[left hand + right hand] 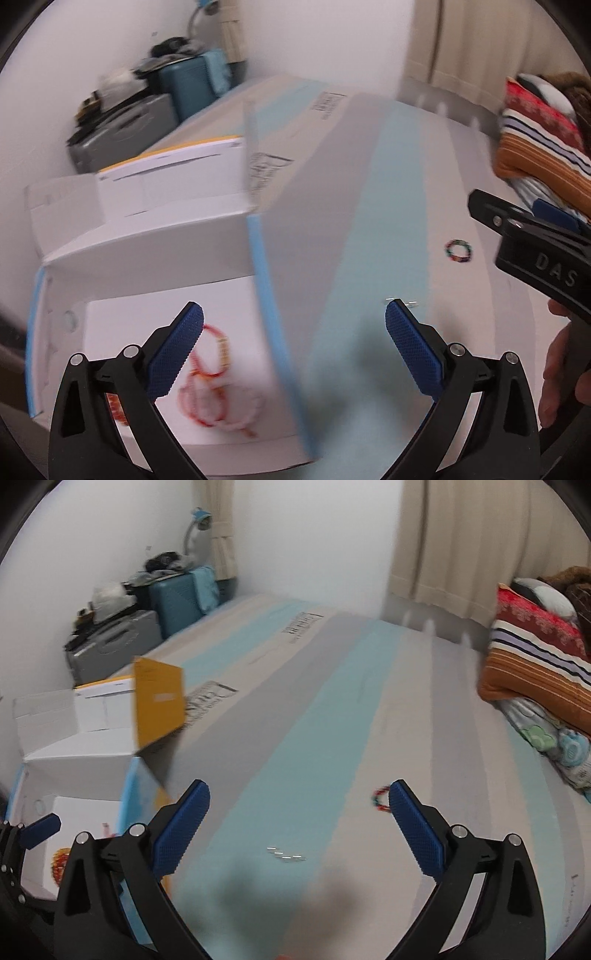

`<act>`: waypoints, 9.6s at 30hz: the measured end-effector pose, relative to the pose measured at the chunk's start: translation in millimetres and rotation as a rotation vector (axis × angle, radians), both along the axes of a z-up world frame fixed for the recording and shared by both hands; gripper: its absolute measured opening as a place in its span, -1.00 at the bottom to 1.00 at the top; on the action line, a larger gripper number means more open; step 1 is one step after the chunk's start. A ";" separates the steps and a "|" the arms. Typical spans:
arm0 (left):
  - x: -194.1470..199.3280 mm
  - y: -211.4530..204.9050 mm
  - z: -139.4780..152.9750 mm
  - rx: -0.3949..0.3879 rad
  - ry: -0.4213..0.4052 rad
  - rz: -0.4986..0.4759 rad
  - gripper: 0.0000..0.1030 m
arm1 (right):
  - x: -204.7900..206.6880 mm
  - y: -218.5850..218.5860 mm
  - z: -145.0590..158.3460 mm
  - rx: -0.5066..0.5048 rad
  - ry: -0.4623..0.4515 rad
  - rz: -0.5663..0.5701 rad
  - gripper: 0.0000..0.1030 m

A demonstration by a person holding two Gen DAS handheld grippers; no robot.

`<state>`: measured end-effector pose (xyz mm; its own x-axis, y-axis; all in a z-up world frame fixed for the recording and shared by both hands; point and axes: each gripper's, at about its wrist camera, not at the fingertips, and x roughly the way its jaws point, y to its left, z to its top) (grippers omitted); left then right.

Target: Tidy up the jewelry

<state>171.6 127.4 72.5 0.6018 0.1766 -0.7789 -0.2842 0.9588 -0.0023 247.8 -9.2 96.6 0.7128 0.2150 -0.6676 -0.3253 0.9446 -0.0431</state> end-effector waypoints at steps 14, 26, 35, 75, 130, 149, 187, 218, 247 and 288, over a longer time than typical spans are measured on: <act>82.1 -73.0 -78.9 -0.034 0.098 -0.130 0.89 | 77.2 -80.7 -40.7 -0.032 0.123 -0.104 0.82; 123.8 -92.6 -127.3 -0.014 0.141 -0.180 0.88 | 154.6 -108.5 -107.8 -0.058 0.258 -0.109 0.82; 131.5 -86.4 -156.1 -0.008 0.163 -0.163 0.88 | 186.4 -105.7 -162.7 -0.046 0.340 -0.100 0.82; 124.8 -88.7 -156.3 -0.029 0.177 -0.218 -0.80 | 181.1 -79.9 -178.3 -0.098 0.294 -0.083 -0.92; 106.0 -72.9 -115.3 -0.019 0.146 -0.220 -0.80 | 149.6 -91.3 -107.8 0.066 0.250 -0.161 -0.83; 58.8 -61.0 -67.3 -0.062 0.107 -0.244 -0.80 | 22.4 -64.1 -21.1 0.119 0.157 -0.099 -0.83; -91.8 103.9 18.8 -0.067 -0.014 0.106 -0.80 | -119.9 81.1 24.8 0.117 0.064 0.303 -0.83; -133.1 210.9 -69.0 -0.079 0.200 0.314 -0.79 | -132.4 191.3 -84.9 0.002 0.292 0.391 -0.83; -198.2 181.7 -3.7 -0.016 0.001 0.332 0.89 | -195.2 151.5 -26.6 0.056 0.065 0.267 0.85; -251.8 136.5 -14.9 0.024 -0.035 0.252 0.89 | -245.8 127.9 -49.7 -0.003 0.090 0.194 0.85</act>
<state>-80.2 263.9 57.5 0.5626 0.3424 -0.7525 -0.5144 0.8575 0.0055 2.0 118.8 46.9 0.5957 0.3402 -0.7276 -0.5038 0.8638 -0.0086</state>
